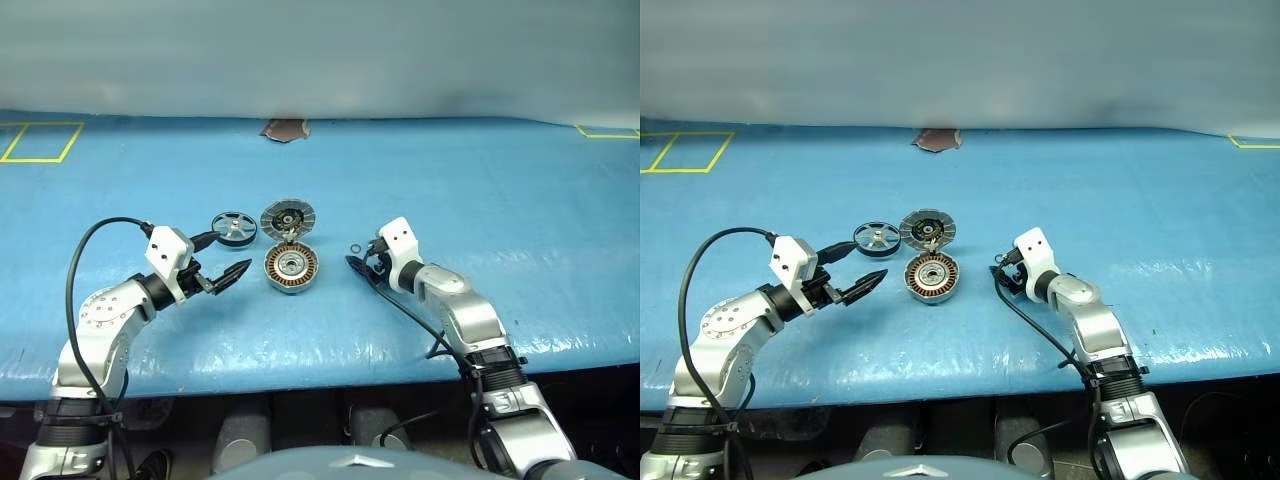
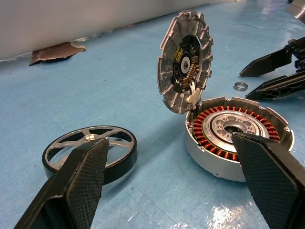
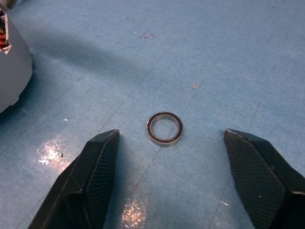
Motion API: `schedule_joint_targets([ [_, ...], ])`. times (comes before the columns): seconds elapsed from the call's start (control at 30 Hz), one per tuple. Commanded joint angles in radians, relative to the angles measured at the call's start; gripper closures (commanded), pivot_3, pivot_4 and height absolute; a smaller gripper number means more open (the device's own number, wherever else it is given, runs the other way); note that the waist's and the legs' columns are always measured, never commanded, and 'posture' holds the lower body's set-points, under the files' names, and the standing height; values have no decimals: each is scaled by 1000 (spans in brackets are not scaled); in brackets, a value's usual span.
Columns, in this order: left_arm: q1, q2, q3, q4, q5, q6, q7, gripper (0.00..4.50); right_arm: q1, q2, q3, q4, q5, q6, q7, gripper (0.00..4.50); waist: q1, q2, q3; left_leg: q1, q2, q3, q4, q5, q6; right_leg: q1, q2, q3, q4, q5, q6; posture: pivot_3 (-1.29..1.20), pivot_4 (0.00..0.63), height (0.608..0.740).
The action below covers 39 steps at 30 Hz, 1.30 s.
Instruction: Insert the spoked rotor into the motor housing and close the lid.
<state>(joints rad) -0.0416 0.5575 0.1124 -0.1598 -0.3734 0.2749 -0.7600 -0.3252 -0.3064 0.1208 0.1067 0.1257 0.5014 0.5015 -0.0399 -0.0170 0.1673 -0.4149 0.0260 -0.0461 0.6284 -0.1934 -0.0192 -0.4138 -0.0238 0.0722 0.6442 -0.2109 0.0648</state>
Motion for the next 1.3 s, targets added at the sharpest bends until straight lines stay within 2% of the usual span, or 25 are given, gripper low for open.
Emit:
schedule_joint_targets([
  [0.03,-4,6,23,-50,-7,-14,7,0,-13,5,1,-5,-5,-19,1,2198,0,0,0,0,0,0,0,0,0,0,0,0,0,0,0,0,150,740],
  [0.37,2,5,23,-48,-8,-14,15,0,-16,19,3,9,-8,-25,0,2198,-1,0,0,0,0,0,0,0,0,0,0,0,0,0,0,0,150,740],
  [0.47,4,2,18,-45,-5,-16,19,0,-19,19,-4,9,-7,-22,-3,2791,-1,0,0,0,0,0,0,0,0,0,0,0,0,0,0,0,150,740],
  [0.57,6,2,20,-46,-7,-15,19,0,-16,18,-2,-1,-12,-18,-7,3718,-1,0,0,0,0,0,0,0,0,0,0,0,0,0,0,0,150,740],
  [0.8,5,10,22,-43,-5,-9,17,0,6,11,5,-42,-22,-7,-17,3731,-1,0,0,0,0,0,0,0,0,0,0,0,0,0,0,0,150,740],
  [1.0,19,36,21,-40,-3,3,1,0,13,24,0,-317,47,100,-3,3731,-2,1,0,-1,0,0,-1,0,0,-1,0,0,0,0,0,0,150,740],
  [1.13,12,41,20,-35,-5,3,-2,0,-13,11,110,-457,56,169,51,3731,-7,1,0,0,1,0,-1,0,0,-1,1,0,0,0,0,0,150,740],
  [1.3,1,38,15,-30,-6,2,-2,0,-36,52,166,-429,62,178,49,3731,-3,0,0,-1,0,-1,-1,0,0,-1,0,-1,0,0,-1,0,150,740],
])
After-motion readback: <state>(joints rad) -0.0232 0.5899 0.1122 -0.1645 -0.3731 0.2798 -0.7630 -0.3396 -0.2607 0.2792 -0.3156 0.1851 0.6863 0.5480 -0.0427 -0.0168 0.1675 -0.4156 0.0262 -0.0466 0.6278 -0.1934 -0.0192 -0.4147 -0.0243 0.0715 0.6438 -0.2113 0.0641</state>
